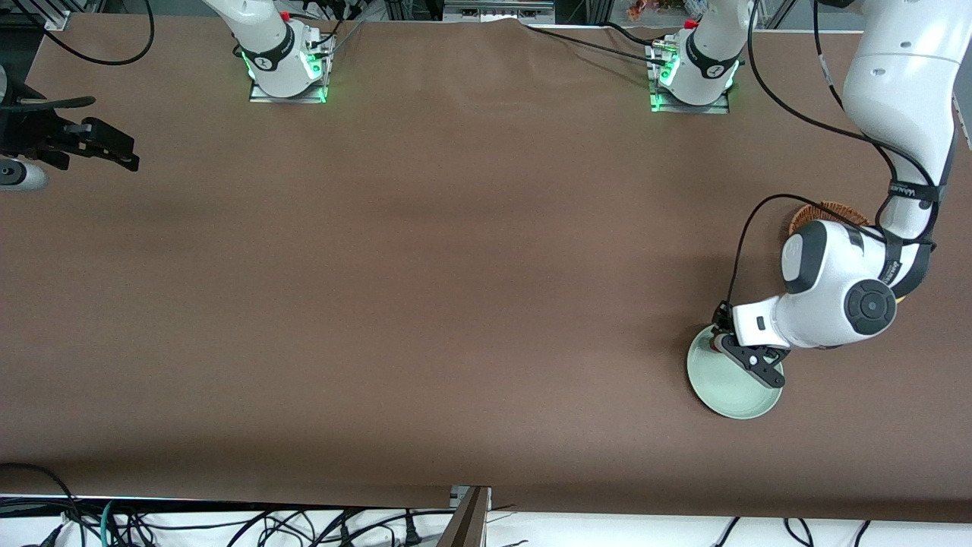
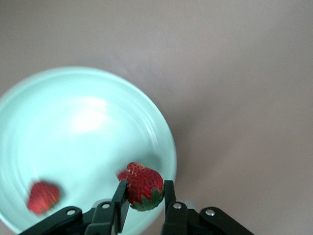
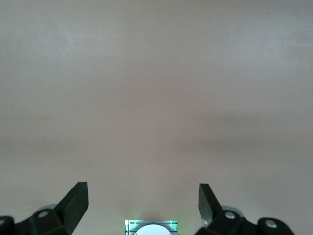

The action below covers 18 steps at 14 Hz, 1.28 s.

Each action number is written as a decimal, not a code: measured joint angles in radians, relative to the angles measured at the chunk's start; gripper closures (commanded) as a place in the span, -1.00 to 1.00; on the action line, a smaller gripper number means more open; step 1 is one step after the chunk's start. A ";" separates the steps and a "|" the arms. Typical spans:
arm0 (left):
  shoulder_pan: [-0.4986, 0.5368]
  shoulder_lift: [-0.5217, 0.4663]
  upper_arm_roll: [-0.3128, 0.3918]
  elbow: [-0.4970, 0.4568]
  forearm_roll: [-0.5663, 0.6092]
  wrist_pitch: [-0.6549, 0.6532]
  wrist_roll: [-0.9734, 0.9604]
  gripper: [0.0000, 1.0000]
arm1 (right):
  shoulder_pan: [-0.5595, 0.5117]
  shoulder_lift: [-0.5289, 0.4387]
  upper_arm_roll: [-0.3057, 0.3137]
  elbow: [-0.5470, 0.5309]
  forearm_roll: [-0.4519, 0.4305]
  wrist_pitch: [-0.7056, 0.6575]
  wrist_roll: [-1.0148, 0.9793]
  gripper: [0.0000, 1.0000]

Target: Collect all strawberries into plate

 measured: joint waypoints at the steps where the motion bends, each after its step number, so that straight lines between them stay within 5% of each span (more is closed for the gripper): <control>1: 0.002 0.019 0.000 0.007 0.000 0.046 0.052 -0.16 | 0.000 0.000 0.000 0.000 0.000 0.000 0.000 -1.00; 2: 0.005 0.034 0.000 0.010 0.000 0.069 0.088 -0.99 | 0.000 0.000 0.000 0.000 0.000 0.000 0.000 -1.00; 10: 0.011 0.039 -0.014 0.054 0.000 0.032 0.133 -1.00 | 0.000 0.001 0.000 0.000 0.000 0.001 0.000 -1.00; 18: 0.004 -0.320 -0.036 0.107 0.000 -0.473 -0.239 -1.00 | 0.000 0.002 0.001 0.000 0.000 0.003 -0.001 -1.00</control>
